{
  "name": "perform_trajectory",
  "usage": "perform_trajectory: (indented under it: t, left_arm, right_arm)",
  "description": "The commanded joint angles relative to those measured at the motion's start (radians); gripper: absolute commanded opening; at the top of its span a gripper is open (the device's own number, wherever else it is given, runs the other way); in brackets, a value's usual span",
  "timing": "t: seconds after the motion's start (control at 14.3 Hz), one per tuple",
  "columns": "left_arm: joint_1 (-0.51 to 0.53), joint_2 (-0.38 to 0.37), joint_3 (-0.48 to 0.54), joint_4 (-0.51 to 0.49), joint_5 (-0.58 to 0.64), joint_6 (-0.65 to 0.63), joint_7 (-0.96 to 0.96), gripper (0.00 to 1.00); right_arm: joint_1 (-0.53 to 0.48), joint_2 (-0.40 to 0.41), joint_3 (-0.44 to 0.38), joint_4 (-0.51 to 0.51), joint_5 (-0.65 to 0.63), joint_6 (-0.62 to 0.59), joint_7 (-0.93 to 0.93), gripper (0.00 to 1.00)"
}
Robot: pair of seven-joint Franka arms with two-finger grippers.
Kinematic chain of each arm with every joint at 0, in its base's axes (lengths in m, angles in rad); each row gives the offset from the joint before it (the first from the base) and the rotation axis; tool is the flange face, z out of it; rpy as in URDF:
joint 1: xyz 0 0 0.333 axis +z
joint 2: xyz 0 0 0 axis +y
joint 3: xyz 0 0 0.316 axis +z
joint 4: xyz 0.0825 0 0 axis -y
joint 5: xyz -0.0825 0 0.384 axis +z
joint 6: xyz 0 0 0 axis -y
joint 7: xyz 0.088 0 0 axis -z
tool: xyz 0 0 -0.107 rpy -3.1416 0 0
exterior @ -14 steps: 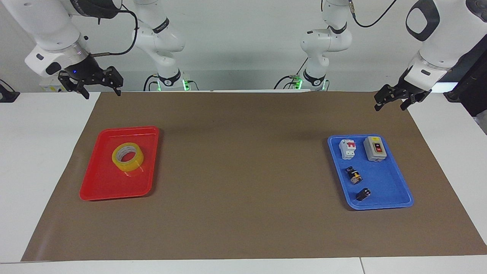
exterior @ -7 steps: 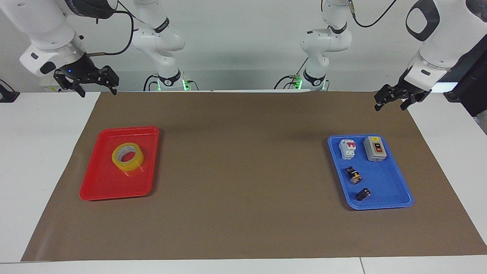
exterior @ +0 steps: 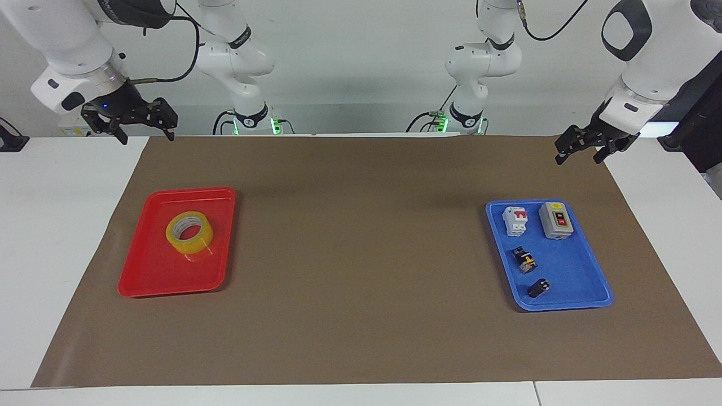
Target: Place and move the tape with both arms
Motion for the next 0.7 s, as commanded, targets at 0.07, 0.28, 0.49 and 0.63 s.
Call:
perform_trajectory:
  t: [0.07,0.28,0.49,0.63]
  left_arm:
    - [0.001,-0.009,-0.001,-0.009,-0.010,-0.003,0.008,1.00]
    - [0.001,-0.009,-0.001,-0.010,-0.010,-0.003,0.008,1.00]
    - [0.001,-0.009,-0.001,-0.009,-0.010,-0.003,0.008,1.00]
    - [0.000,-0.009,-0.001,-0.009,-0.010,-0.003,0.008,1.00]
  right_arm:
    - [-0.006,-0.004,0.001,0.001,-0.003,0.034,0.012,1.00]
    - [-0.038,-0.005,0.001,-0.005,0.007,0.060,0.012,1.00]
    - [-0.034,-0.004,0.001,-0.005,0.007,0.062,0.012,1.00]
    - [-0.025,-0.007,0.007,-0.011,0.005,0.080,0.012,1.00]
